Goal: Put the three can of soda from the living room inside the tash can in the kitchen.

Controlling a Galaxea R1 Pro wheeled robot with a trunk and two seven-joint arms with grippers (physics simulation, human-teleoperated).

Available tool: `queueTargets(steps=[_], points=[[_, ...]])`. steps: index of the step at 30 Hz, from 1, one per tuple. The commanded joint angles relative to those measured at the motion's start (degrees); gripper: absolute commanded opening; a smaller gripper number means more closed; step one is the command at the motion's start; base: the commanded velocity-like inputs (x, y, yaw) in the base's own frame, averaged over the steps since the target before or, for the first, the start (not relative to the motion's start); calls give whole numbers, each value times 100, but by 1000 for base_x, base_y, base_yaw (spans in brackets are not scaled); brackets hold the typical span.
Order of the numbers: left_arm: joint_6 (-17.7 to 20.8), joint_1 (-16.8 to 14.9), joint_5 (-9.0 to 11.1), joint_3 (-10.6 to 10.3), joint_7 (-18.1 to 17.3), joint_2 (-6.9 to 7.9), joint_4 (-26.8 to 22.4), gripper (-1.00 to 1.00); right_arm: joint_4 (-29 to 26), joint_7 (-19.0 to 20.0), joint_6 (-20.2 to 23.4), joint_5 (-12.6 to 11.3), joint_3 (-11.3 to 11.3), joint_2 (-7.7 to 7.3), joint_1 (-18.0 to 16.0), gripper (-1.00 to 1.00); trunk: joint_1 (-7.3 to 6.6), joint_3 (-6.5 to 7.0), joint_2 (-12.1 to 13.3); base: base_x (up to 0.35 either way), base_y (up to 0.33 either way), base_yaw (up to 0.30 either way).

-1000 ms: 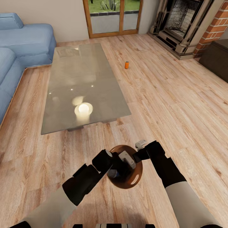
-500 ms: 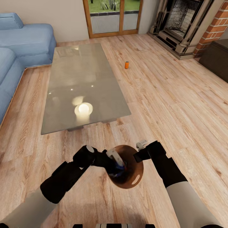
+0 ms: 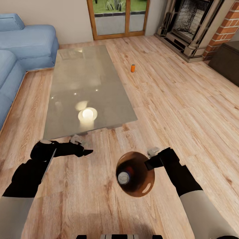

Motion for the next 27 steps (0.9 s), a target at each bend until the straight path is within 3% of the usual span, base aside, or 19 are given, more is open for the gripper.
queueTargets(steps=[1,7,11,15,20,23,27], points=[[-34,33,32,31,34,-33,33,100,34,33,-33,-37,-32,-32,33,-100,0,0,0,0,0,0],[-221,227,219,226,226,-223,219,100,251,178,-535,802,-228,-237,241,-100,0,0,0,0,0,0],[-347,357,304,355,355,-251,343,100,401,273,-874,1294,-358,-247,380,-100,0,0,0,0,0,0],[-477,485,304,485,484,-251,469,100,516,370,-1129,1541,-484,-247,521,-100,0,0,0,0,0,0],[-638,645,304,491,644,-251,628,100,516,370,-1449,1734,-645,-247,692,-100,0,0,0,0,0,0],[-667,742,201,393,546,-153,724,100,487,259,-1469,1768,-744,-287,596,-100,-66,54,120,0,0,0],[-539,871,69,265,417,-24,663,100,360,217,-1547,1992,-643,-417,459,-100,-154,126,281,0,0,0]])
